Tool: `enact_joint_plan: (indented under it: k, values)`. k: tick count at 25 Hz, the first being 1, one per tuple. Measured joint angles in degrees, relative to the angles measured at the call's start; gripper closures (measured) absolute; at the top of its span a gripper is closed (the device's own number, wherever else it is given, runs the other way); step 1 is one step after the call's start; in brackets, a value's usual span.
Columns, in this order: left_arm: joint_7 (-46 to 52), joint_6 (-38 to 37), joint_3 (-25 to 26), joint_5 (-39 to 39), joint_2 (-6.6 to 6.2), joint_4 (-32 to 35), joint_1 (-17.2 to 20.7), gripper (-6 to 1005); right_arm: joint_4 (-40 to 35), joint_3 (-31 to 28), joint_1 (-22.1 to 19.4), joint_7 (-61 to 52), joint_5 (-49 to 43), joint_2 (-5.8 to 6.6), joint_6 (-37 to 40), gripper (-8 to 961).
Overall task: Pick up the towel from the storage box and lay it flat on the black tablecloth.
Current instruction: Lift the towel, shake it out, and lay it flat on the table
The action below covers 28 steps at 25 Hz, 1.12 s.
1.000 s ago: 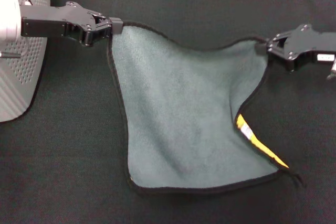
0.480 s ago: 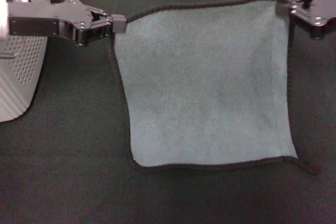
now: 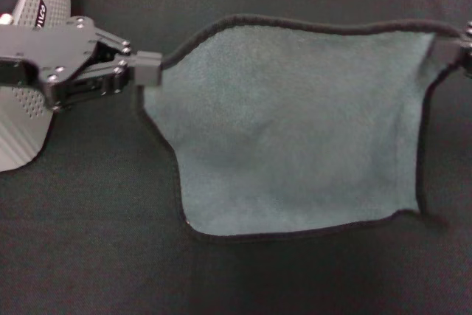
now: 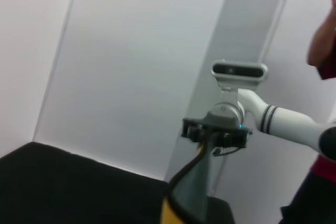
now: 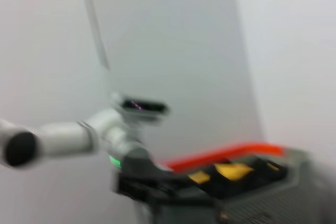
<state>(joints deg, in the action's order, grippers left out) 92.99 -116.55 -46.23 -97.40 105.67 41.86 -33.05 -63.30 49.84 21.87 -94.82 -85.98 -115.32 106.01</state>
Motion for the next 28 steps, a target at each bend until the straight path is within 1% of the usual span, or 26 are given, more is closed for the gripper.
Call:
enact_joint_plan:
  k: [3, 4, 6, 9, 10, 11, 12, 13, 17, 19, 20, 21, 22, 23, 24, 25, 26, 27, 28]
  values:
    - [0.2, -0.1, -5.7, 6.0, -2.41, 0.0, 1.3, 982, -0.3, 0.0, -1.3, -3.1, 5.1, -0.05, 5.3, 939]
    - [0.2, -0.1, -9.1, 9.5, -3.84, 0.0, 1.9, 982, 0.1, 0.0, -1.4, -4.1, 6.5, -0.06, 6.9, 939]
    - [0.2, -0.2, -14.2, 14.4, -5.90, 0.0, 2.5, 982, 1.0, 0.1, -1.5, -5.6, 8.7, -0.07, 9.4, 939]
    - [0.8, -0.3, -20.9, 19.5, -8.97, 0.5, 2.7, 982, 2.4, 0.5, -1.5, -6.8, 10.4, -0.15, 11.7, 939]
    - [1.3, -0.4, -22.6, 20.7, -9.75, 0.8, 2.8, 982, 2.8, 0.5, -1.5, -7.0, 10.7, -0.19, 12.1, 939]
    - [1.3, -0.4, -22.6, 20.7, -9.75, 0.8, 2.8, 982, 3.2, 0.6, -1.4, -7.4, 11.1, -0.22, 12.7, 939]
    - [2.6, -0.5, -24.7, 22.0, -10.85, 1.9, 2.9, 982, 3.7, 0.6, -1.2, -7.9, 11.4, -0.24, 13.2, 939]
    - [3.7, -0.7, -25.5, 22.7, -11.47, 2.9, 3.1, 982, 4.5, 0.6, -1.1, -8.6, 12.0, -0.25, 13.9, 939]
    - [6.7, -0.8, -26.4, 23.6, -12.77, 5.1, 3.7, 982, 6.4, 0.7, -1.1, -9.9, 12.5, -0.25, 14.2, 939]
    - [8.3, -0.6, -25.9, 22.9, -13.29, 5.8, 3.8, 982, 8.5, 0.8, -0.7, -10.1, 11.6, -0.21, 12.3, 938]
    - [8.7, -0.4, -25.1, 21.9, -13.29, 5.8, 3.7, 982, 9.7, 0.9, -0.3, -9.8, 10.2, -0.15, 10.4, 938]
    - [9.2, -0.1, -23.1, 19.6, -12.89, 5.6, 3.5, 982, 10.9, 1.0, 0.4, -9.4, 8.6, -0.13, 8.4, 938]
    - [9.4, 0.1, -20.6, 16.8, -12.18, 5.5, 3.0, 982, 12.3, 1.2, 1.5, -8.8, 6.0, -0.11, 5.3, 938]
    - [9.5, 0.4, -18.0, 13.4, -11.07, 5.2, 2.4, 982, 13.9, 1.3, 3.1, -7.8, 3.1, -0.14, 2.0, 938]
    - [9.3, 0.9, -14.2, 8.0, -9.54, 4.7, 1.3, 982, 15.7, 1.4, 4.7, -6.7, 0.0, -0.18, -1.5, 938]
    - [9.1, 1.5, -11.5, 4.0, -8.28, 4.2, 0.3, 982, 17.0, 1.6, 6.1, -5.7, -1.9, -0.19, -3.8, 938]
    - [8.7, 2.8, -7.9, -2.0, -6.52, 3.5, -1.5, 982, 18.5, 1.6, 7.4, -4.8, -3.7, -0.16, -6.0, 938]
    - [8.3, 4.2, -4.8, -8.0, -4.85, 2.8, -3.3, 982, 20.7, 1.6, 9.7, -3.4, -6.2, -0.07, -9.5, 938]
    - [7.8, 6.1, -2.3, -13.1, -3.25, 2.4, -4.9, 982, 22.3, 1.6, 11.4, -2.2, -8.3, 0.04, -12.4, 938]
